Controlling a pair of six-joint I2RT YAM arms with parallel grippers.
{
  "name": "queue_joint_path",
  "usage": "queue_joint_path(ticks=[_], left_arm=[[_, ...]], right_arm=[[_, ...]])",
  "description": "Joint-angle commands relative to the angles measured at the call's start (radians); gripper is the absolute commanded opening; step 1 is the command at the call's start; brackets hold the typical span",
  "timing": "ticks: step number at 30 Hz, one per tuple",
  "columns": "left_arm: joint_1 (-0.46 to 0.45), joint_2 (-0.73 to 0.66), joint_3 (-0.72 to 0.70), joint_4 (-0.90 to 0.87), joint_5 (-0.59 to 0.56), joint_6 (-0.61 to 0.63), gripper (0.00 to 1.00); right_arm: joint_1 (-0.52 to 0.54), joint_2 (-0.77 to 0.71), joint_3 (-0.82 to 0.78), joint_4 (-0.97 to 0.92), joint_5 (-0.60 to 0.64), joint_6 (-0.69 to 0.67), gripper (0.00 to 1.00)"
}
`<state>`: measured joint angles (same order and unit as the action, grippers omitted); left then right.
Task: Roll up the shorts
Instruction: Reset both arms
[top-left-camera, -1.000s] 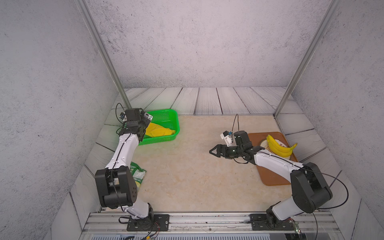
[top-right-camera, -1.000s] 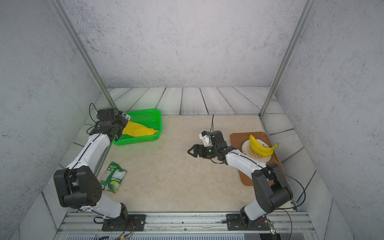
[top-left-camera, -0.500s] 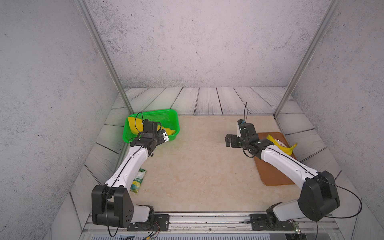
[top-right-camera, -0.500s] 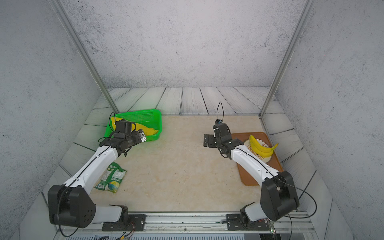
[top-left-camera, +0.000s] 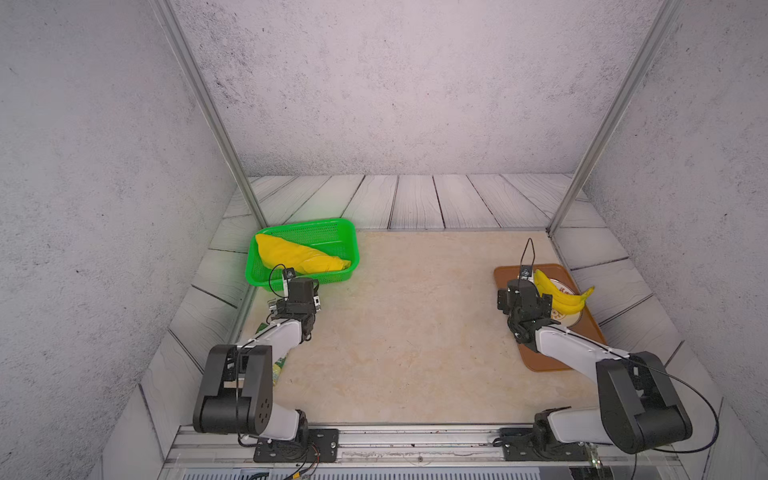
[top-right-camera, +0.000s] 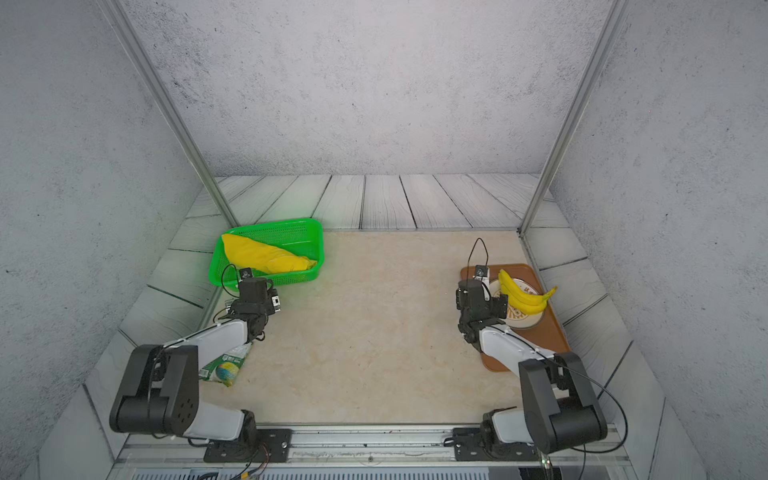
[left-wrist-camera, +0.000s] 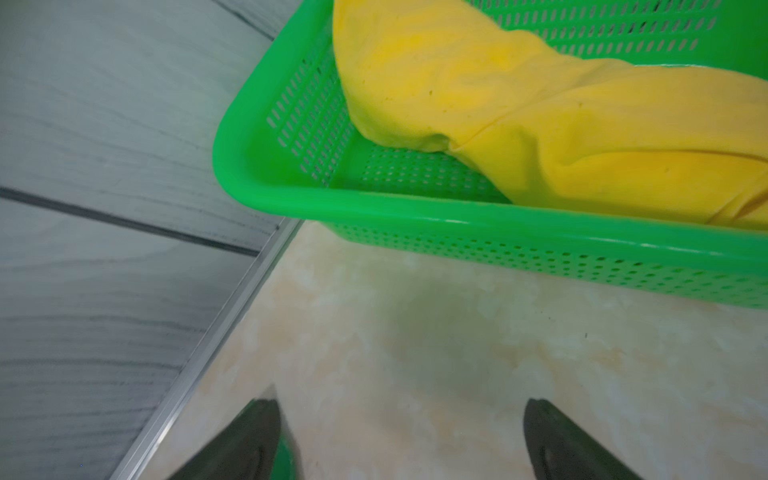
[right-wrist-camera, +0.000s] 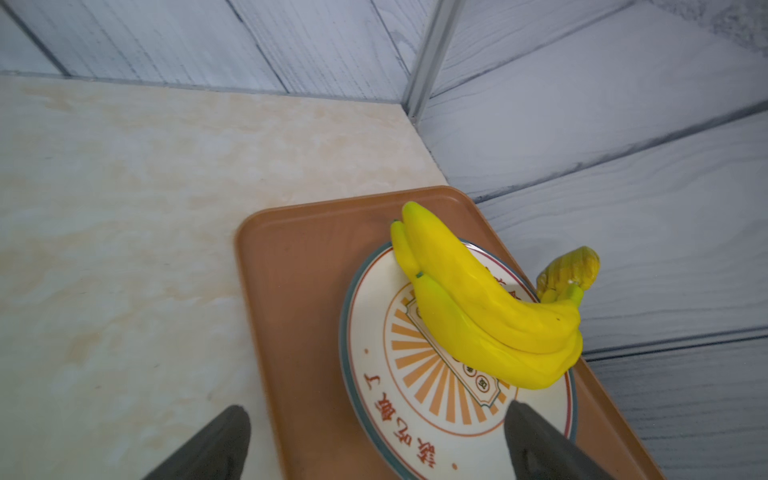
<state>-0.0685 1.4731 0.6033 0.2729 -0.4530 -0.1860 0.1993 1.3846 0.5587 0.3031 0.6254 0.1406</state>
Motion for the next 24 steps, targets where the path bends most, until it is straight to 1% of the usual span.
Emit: queue_joint_path(ticks=[1, 2, 3, 5, 7, 8, 9, 10, 12, 13, 14, 16, 18, 24], left_arm=[[-0.001, 0.008, -0.072, 0.283, 0.032, 0.088, 0.93], [0.001, 0.028, -0.117, 0.393, 0.033, 0.093, 0.95], [0.006, 0.045, -0.158, 0.517, 0.068, 0.116, 0.95], [0.009, 0.029, -0.151, 0.445, 0.16, 0.128, 0.92], [0.016, 0.098, -0.202, 0.645, 0.136, 0.13, 0.96], [0.015, 0.096, -0.199, 0.63, 0.131, 0.127, 0.97], [0.018, 0.07, -0.179, 0.543, 0.131, 0.117, 0.99], [0.022, 0.05, -0.163, 0.476, 0.144, 0.105, 0.98], [0.024, 0.074, -0.181, 0.557, 0.142, 0.114, 0.98], [0.023, 0.07, -0.177, 0.542, 0.142, 0.114, 0.98], [0.024, 0.058, -0.168, 0.501, 0.142, 0.108, 0.98], [0.023, 0.064, -0.174, 0.524, 0.139, 0.11, 0.98], [0.021, 0.055, -0.168, 0.495, 0.142, 0.106, 0.98], [0.021, 0.058, -0.169, 0.505, 0.141, 0.108, 0.98]], right_arm=[[-0.019, 0.033, -0.048, 0.209, -0.021, -0.039, 1.0], [-0.025, 0.026, -0.055, 0.222, -0.06, -0.04, 1.0], [-0.038, 0.026, -0.078, 0.281, -0.126, -0.07, 0.99], [-0.059, 0.06, -0.128, 0.411, -0.167, -0.087, 1.0], [-0.092, 0.126, -0.186, 0.574, -0.235, -0.075, 1.0], [-0.098, 0.146, -0.196, 0.609, -0.259, -0.082, 1.0], [-0.098, 0.161, -0.192, 0.627, -0.268, -0.093, 0.99], [-0.099, 0.164, -0.173, 0.596, -0.289, -0.102, 1.0], [-0.108, 0.15, -0.114, 0.448, -0.308, -0.08, 1.0], [-0.124, 0.149, -0.12, 0.461, -0.32, -0.071, 1.0], [-0.125, 0.149, -0.117, 0.452, -0.303, -0.066, 0.99], [-0.125, 0.147, -0.117, 0.453, -0.301, -0.065, 1.0], [-0.124, 0.146, -0.117, 0.452, -0.302, -0.066, 0.99], [-0.125, 0.151, -0.113, 0.448, -0.303, -0.066, 0.99]])
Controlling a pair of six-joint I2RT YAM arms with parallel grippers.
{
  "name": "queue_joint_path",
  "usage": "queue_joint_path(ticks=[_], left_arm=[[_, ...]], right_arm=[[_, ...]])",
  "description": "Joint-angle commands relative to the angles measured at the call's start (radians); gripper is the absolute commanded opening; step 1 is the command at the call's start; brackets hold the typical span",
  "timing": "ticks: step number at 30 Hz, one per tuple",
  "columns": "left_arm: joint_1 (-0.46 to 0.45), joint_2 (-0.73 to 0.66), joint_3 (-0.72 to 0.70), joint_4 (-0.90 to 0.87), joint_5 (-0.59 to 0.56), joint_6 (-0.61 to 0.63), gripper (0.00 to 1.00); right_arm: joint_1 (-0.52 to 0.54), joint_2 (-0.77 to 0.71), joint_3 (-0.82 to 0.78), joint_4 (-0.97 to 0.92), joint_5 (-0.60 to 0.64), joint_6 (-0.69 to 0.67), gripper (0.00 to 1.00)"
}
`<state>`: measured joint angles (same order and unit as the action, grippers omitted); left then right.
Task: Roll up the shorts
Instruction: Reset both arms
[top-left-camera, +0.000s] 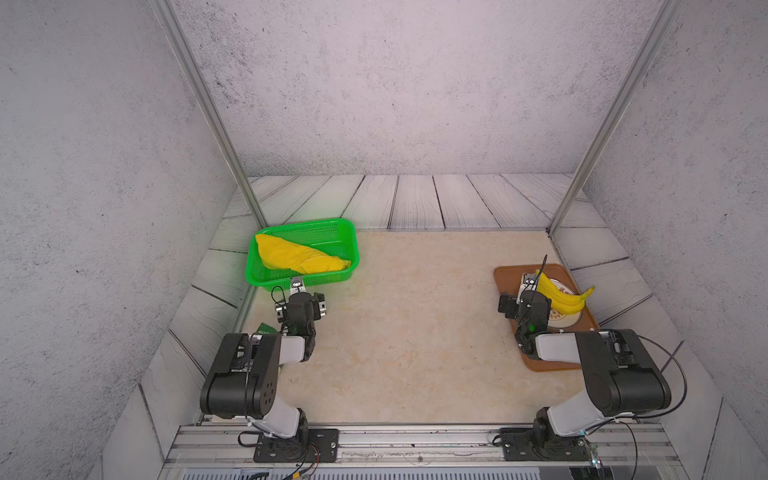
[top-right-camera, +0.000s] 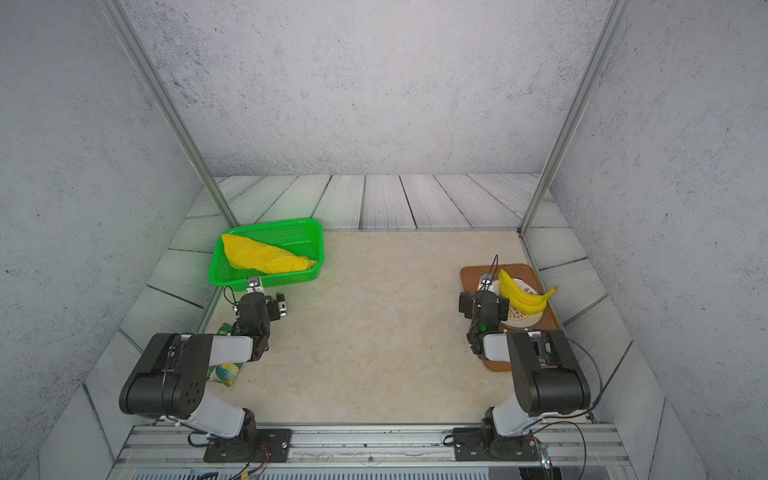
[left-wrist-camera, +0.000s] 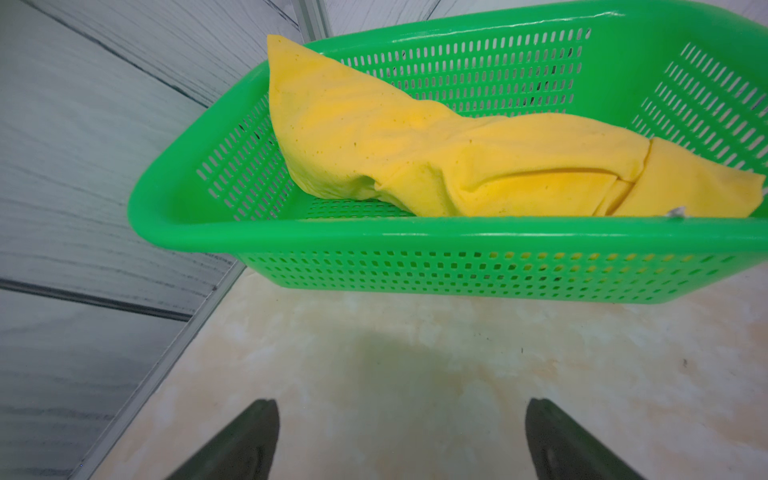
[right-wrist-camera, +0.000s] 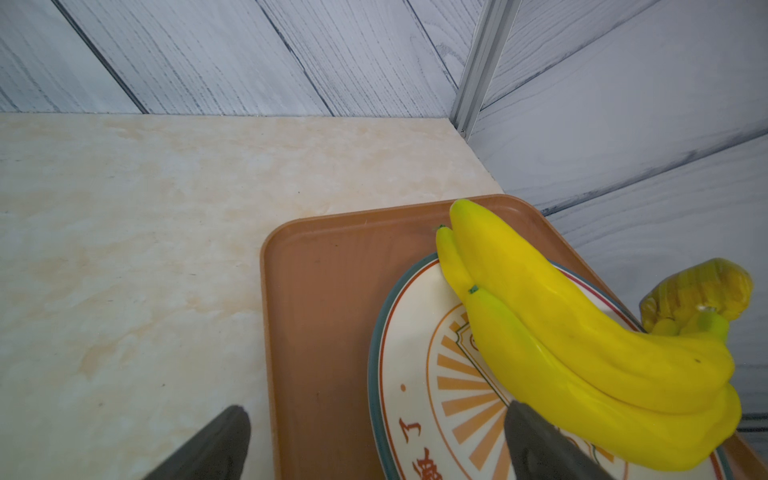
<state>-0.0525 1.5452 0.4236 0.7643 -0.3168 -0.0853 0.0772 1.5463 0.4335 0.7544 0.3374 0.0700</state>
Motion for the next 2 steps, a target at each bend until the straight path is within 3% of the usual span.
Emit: queue_joint_path(ticks=[1, 2], left_arm=[[0.006, -0.014, 0.01, 0.014, 0.004, 0.009, 0.98], [0.006, -0.014, 0.01, 0.012, 0.005, 0.007, 0.98]], right_arm=[[-0.003, -0.01, 0.014, -0.005, -0.014, 0.004, 1.0], [-0.002, -0.01, 0.014, -0.007, -0.015, 0.005, 1.0]])
